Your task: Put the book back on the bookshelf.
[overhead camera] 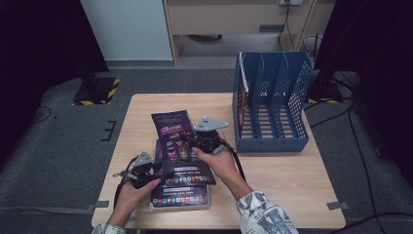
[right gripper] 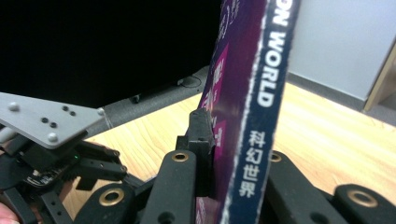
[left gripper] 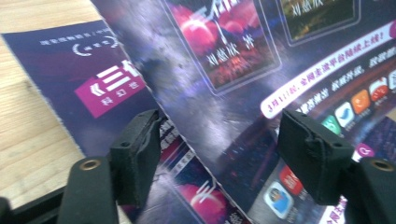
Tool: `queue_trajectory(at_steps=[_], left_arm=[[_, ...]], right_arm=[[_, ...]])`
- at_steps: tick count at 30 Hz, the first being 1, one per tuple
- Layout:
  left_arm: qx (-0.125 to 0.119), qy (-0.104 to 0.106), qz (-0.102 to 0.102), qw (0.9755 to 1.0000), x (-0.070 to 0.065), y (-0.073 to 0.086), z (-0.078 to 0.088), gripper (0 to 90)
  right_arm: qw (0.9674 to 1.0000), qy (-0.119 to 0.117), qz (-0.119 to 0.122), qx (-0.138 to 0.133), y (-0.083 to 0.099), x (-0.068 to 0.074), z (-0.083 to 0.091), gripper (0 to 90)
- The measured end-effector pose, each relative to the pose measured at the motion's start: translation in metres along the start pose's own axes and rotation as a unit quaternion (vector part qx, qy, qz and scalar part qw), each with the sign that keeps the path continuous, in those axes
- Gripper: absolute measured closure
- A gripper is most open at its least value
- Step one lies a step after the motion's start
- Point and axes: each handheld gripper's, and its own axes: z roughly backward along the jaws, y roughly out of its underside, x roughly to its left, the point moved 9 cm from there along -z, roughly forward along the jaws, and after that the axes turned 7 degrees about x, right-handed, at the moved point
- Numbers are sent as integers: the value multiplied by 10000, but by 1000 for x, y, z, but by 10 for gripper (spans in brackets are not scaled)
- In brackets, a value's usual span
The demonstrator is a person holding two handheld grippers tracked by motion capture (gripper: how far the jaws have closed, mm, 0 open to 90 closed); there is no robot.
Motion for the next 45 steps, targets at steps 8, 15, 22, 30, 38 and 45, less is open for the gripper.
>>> queue_trajectory(at_steps=[8,15,22,30,38,45], left_arm=[[-10,126,45,9999,0,-2,3,449],[-27,155,185,9997,5,-4,10,636],[-55,60,160,9998,6,-6,14,718],[-132,-83,110,9998,7,-10,18,759],[-187,-270,-18,9995,10,-13,22,773],[-255,-395,-64,9989,12,-15,27,784]], right_arm=[[9997,-82,91,-195,-7,5,3,833],[9997,-193,44,-160,-6,5,3,832],[9998,-168,104,-73,-5,2,5,826],[9990,51,435,89,-5,-3,11,811],[9990,21,434,78,-6,-4,12,779],[9989,-59,457,39,-11,-2,13,734]])
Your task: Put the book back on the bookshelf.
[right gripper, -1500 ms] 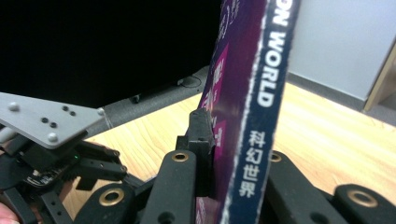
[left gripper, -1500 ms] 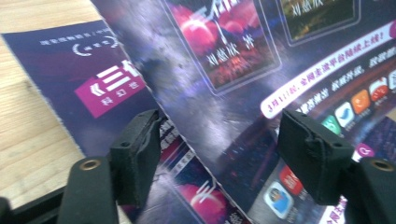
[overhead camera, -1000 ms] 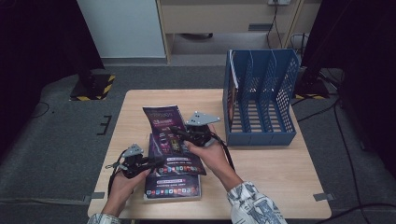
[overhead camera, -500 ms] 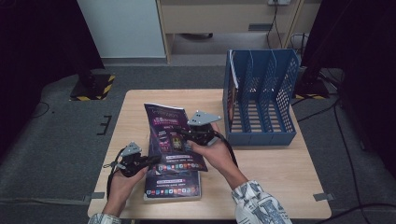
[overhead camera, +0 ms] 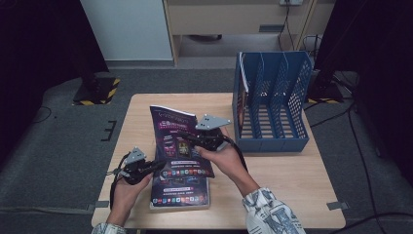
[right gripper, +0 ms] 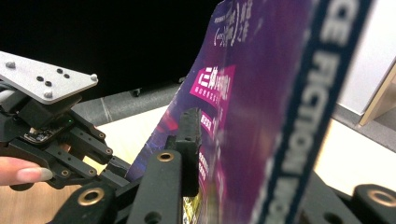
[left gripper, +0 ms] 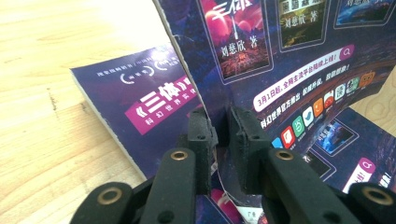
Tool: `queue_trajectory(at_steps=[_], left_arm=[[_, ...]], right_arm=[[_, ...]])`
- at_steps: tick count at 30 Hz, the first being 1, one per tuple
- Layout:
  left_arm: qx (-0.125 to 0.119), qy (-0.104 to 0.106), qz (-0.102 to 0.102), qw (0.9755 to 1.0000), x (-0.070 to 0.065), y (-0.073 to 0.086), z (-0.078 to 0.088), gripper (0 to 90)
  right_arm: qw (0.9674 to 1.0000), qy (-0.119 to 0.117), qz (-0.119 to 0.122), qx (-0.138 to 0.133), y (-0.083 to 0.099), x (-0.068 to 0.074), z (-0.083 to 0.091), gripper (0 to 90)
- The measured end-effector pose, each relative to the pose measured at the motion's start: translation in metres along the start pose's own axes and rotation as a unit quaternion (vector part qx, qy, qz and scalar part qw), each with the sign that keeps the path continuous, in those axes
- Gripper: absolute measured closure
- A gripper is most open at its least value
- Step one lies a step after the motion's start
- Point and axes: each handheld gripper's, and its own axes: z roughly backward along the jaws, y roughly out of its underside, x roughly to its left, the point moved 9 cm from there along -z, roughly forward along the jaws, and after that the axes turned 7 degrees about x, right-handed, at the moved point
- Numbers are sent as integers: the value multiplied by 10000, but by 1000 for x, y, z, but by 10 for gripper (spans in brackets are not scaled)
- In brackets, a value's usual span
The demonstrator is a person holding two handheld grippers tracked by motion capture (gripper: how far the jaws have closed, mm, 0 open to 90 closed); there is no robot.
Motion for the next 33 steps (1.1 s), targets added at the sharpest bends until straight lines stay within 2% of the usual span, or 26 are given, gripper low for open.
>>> queue_trajectory(at_steps=[13,29,33], left_arm=[[-61,-156,-148,9997,0,-3,4,795],[-141,-271,-243,9992,-1,-6,6,799],[-139,-282,-259,9992,-1,-6,6,799]], right_arm=[[9995,-172,-63,-255,-15,2,4,694],[9991,-218,-221,-289,-24,-4,9,688],[9986,-269,-313,-329,-25,-4,10,716]])
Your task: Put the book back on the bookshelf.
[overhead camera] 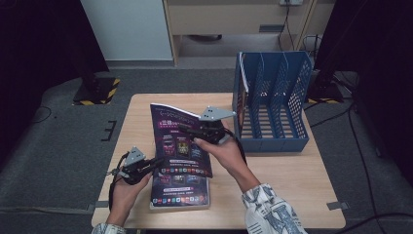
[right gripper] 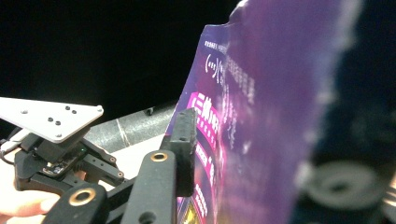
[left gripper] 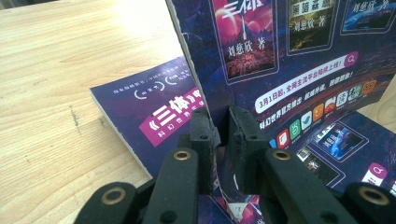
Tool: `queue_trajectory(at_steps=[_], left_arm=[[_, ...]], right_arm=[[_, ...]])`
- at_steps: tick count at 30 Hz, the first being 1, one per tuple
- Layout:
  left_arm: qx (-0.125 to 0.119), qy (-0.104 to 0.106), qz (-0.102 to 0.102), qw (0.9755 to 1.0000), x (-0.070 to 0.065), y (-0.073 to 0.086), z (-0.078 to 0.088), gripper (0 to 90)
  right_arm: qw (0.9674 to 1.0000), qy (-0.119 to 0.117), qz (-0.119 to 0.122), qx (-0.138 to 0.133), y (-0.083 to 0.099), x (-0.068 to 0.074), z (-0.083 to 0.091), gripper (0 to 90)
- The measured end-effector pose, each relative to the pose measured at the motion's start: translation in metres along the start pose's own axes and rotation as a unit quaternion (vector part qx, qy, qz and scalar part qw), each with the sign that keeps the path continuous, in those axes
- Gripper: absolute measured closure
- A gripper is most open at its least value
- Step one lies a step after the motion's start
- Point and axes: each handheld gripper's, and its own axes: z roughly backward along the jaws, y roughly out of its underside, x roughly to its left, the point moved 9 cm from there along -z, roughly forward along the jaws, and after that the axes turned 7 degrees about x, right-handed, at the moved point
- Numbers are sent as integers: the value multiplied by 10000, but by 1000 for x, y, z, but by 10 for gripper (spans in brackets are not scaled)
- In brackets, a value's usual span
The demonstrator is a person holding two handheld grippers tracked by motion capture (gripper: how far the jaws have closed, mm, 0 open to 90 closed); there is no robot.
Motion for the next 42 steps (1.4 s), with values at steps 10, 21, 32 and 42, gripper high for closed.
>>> queue_trajectory(at_steps=[10,21,32,42], left_arm=[[-41,-8,2,10000,0,0,0,793],[-111,-25,64,9999,2,0,0,773],[-139,-659,526,9963,28,7,-1,264],[168,-787,816,9934,42,18,-6,95]], right_arm=[[10000,68,-56,-9,0,-3,3,837],[9999,36,-122,-77,-1,-3,4,841],[9992,140,-88,-359,-16,-7,15,841],[9960,685,-49,-566,-27,-24,29,841]])
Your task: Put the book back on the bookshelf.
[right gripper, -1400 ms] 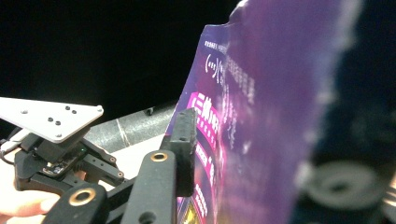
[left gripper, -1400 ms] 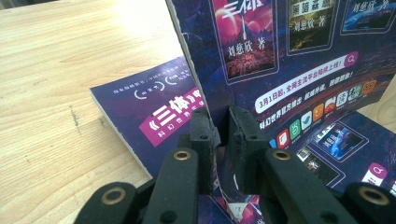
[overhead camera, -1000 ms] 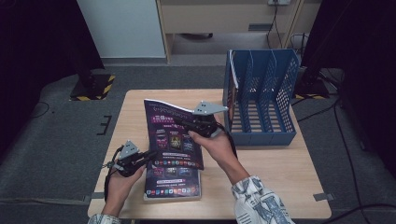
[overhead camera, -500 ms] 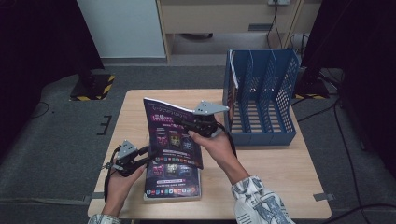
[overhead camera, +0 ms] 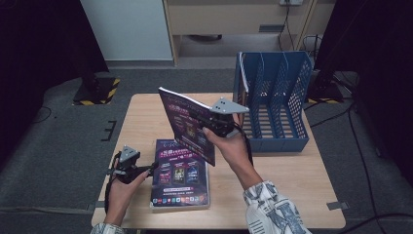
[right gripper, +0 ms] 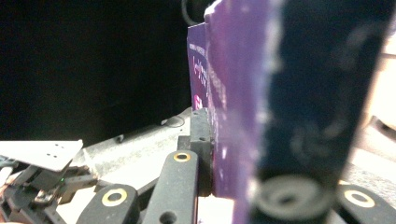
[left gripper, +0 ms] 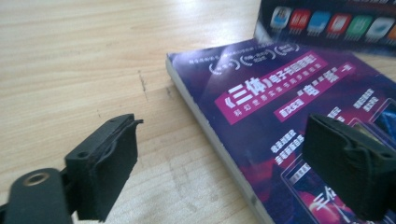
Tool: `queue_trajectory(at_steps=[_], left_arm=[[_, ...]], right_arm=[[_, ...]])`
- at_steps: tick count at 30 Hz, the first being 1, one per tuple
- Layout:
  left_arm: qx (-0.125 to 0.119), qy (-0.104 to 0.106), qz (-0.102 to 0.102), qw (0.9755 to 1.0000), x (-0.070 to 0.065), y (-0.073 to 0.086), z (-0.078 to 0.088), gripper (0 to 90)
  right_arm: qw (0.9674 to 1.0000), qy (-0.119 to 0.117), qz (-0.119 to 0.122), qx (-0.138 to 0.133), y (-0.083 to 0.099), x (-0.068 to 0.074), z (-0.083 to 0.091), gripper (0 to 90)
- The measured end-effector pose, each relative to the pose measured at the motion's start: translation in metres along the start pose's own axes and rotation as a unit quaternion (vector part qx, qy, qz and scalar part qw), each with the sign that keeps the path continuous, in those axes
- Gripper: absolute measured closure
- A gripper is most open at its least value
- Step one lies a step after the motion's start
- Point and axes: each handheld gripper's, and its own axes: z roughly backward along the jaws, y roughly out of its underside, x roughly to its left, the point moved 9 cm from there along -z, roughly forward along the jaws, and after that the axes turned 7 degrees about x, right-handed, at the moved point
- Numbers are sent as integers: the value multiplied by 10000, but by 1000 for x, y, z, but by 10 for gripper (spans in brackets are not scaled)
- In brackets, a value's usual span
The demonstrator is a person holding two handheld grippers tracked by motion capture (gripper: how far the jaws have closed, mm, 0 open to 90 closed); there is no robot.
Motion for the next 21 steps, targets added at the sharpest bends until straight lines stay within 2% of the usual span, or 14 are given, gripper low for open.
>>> queue_trajectory(at_steps=[4,10,15,21], left_arm=[[102,-43,83,9999,3,3,-2,53],[232,-110,119,9996,9,9,-4,46],[260,-168,185,9994,12,11,-6,46],[335,-254,165,9990,15,14,-7,45]], right_arm=[[9999,127,-41,-86,-5,-6,4,841],[9994,307,-52,-127,-7,-15,10,840],[9992,392,-16,-120,-7,-19,12,841],[9990,437,-17,-114,-6,-22,16,840]])
